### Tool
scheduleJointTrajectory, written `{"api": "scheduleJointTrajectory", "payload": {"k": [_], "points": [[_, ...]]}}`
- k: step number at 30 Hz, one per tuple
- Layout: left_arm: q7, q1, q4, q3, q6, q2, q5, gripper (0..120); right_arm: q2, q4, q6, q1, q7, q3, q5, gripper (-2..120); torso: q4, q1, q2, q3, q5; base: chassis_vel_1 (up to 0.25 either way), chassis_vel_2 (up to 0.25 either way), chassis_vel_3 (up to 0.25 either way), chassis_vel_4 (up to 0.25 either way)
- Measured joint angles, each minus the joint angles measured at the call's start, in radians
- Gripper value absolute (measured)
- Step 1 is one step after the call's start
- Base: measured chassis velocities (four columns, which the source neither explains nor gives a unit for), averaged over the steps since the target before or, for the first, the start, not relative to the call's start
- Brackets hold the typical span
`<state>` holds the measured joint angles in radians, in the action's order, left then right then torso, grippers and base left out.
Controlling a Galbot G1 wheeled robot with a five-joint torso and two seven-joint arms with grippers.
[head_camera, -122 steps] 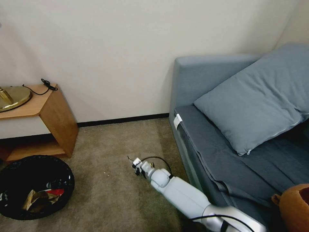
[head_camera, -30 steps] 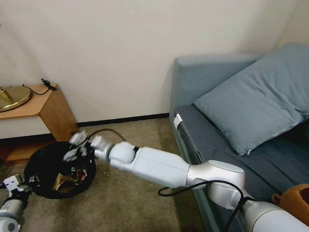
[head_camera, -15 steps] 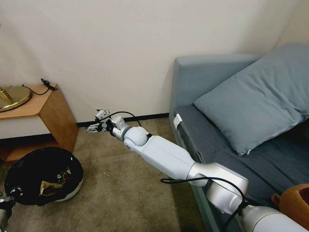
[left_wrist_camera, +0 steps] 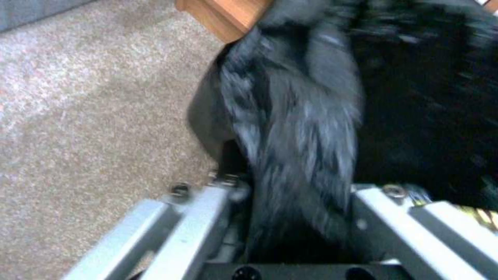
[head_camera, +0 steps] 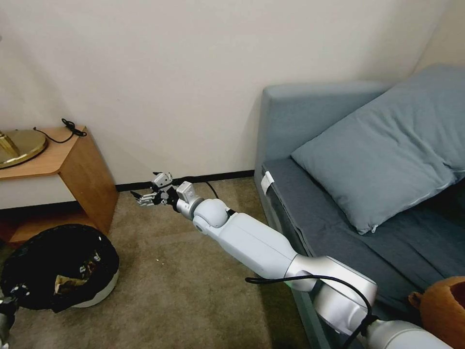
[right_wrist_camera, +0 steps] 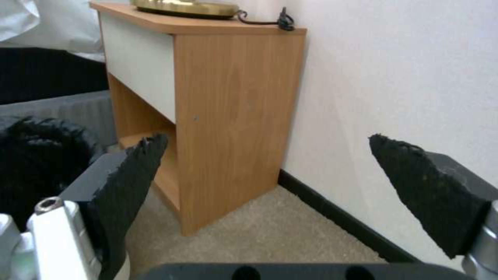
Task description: Pick up the trash bin, then pick up the garbage on the floor and place it into the trash bin.
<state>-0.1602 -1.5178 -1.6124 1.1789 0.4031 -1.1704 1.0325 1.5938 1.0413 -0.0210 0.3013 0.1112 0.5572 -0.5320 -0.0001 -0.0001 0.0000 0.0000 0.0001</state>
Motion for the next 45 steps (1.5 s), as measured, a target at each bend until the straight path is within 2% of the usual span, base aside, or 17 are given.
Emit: {"api": "scheduleJointTrajectory", "payload": {"k": [2, 4, 5, 7, 16, 18, 19, 20, 22, 23, 25, 26, 29, 31, 33, 39, 45], "points": [[0.002, -0.003, 0.000, 0.003, 0.000, 0.002, 0.002, 28, 0.003, -0.001, 0.000, 0.001, 0.000, 0.002, 0.001, 100, 0.0001, 0.000, 0.000, 0.000, 0.0001, 0.000, 0.000, 0.000, 0.000], [0.004, -0.008, -0.002, 0.010, 0.000, 0.005, 0.006, 39, 0.011, -0.003, 0.000, 0.004, -0.001, 0.007, 0.001, 100, 0.0002, 0.000, 0.000, 0.000, -0.0001, 0.000, 0.000, 0.000, 0.000], [0.004, -0.008, -0.002, 0.010, 0.000, 0.005, 0.006, 39, 0.011, -0.003, 0.000, 0.004, -0.001, 0.007, 0.001, 100, 0.0002, 0.000, 0.000, 0.000, -0.0001, 0.000, 0.000, 0.000, 0.000], [0.013, -0.019, -0.018, 0.020, -0.001, 0.008, 0.006, 54, 0.014, -0.005, 0.000, 0.009, -0.007, 0.010, 0.001, 100, 0.0001, 0.000, 0.000, 0.000, 0.0000, 0.000, 0.000, 0.000, 0.000], [0.029, -0.047, -0.058, 0.047, -0.010, 0.017, -0.025, 81, 0.014, -0.005, 0.004, 0.018, -0.050, 0.010, 0.002, 100, 0.0001, 0.000, 0.000, 0.000, -0.0001, 0.000, 0.000, 0.000, 0.000], [0.034, -0.060, -0.073, 0.059, -0.017, 0.017, -0.047, 93, 0.014, 0.001, 0.006, 0.021, -0.078, 0.010, 0.002, 100, 0.0001, 0.000, 0.000, 0.000, -0.0003, 0.000, 0.000, 0.000, 0.000], [0.034, -0.060, -0.073, 0.059, -0.017, 0.017, -0.047, 93, 0.014, 0.001, 0.006, 0.021, -0.078, 0.010, 0.002, 100, 0.0001, 0.000, 0.000, 0.000, -0.0003, 0.000, 0.000, 0.000, 0.000], [0.039, -0.066, -0.081, 0.064, -0.025, 0.016, -0.066, 97, 0.015, 0.003, 0.006, 0.022, -0.091, 0.010, 0.002, 100, 0.0001, 0.000, 0.000, 0.000, -0.0003, 0.000, 0.000, 0.000, 0.000], [0.069, -0.082, -0.124, 0.084, -0.056, 0.009, -0.174, 105, 0.015, 0.007, 0.014, 0.024, -0.125, 0.002, -0.009, 100, 0.0003, 0.000, 0.000, 0.000, -0.0006, 0.000, 0.000, 0.000, 0.000], [0.069, -0.082, -0.124, 0.084, -0.056, 0.009, -0.174, 105, 0.015, 0.007, 0.014, 0.024, -0.125, 0.002, -0.009, 100, 0.0003, 0.000, 0.000, 0.000, -0.0006, 0.000, 0.000, 0.000, 0.000], [0.118, -0.106, -0.222, 0.101, -0.082, 0.011, -0.265, 110, 0.015, 0.011, 0.045, 0.024, -0.158, -0.014, -0.031, 100, 0.0003, 0.000, 0.000, 0.000, 0.0002, 0.000, 0.000, 0.000, 0.000], [0.118, -0.106, -0.222, 0.101, -0.082, 0.011, -0.265, 110, 0.015, 0.011, 0.045, 0.024, -0.158, -0.014, -0.031, 100, 0.0003, 0.000, 0.000, 0.000, 0.0002, 0.000, 0.000, 0.000, 0.000], [0.144, -0.115, -0.293, 0.103, -0.082, 0.020, -0.284, 112, 0.015, 0.013, 0.080, 0.024, -0.194, -0.027, -0.053, 100, -0.0003, 0.000, 0.000, 0.000, 0.0002, 0.000, 0.000, 0.000, 0.000], [0.158, -0.119, -0.347, 0.096, -0.082, 0.033, -0.305, 115, 0.015, 0.023, 0.131, 0.035, -0.258, -0.053, -0.073, 100, 0.0000, 0.000, 0.000, 0.000, 0.0002, 0.000, 0.000, 0.000, 0.000], [0.165, -0.121, -0.362, 0.089, -0.081, 0.036, -0.317, 115, 0.015, 0.023, 0.156, 0.050, -0.294, -0.074, -0.074, 100, 0.0002, 0.000, 0.000, 0.000, 0.0001, 0.000, 0.000, 0.000, 0.000], [0.189, -0.119, -0.364, 0.062, -0.095, 0.042, -0.352, 112, 0.010, 0.041, 0.183, 0.102, -0.338, -0.138, -0.051, 100, 0.0001, 0.000, 0.000, 0.000, -0.0001, 0.000, 0.000, 0.000, 0.000], [0.214, -0.103, -0.344, 0.027, -0.116, 0.056, -0.398, 102, -0.055, 0.114, 0.194, 0.150, -0.343, -0.189, -0.051, 100, -0.0003, 0.000, 0.000, 0.000, -0.0001, 0.000, 0.000, 0.000, 0.000]]}}
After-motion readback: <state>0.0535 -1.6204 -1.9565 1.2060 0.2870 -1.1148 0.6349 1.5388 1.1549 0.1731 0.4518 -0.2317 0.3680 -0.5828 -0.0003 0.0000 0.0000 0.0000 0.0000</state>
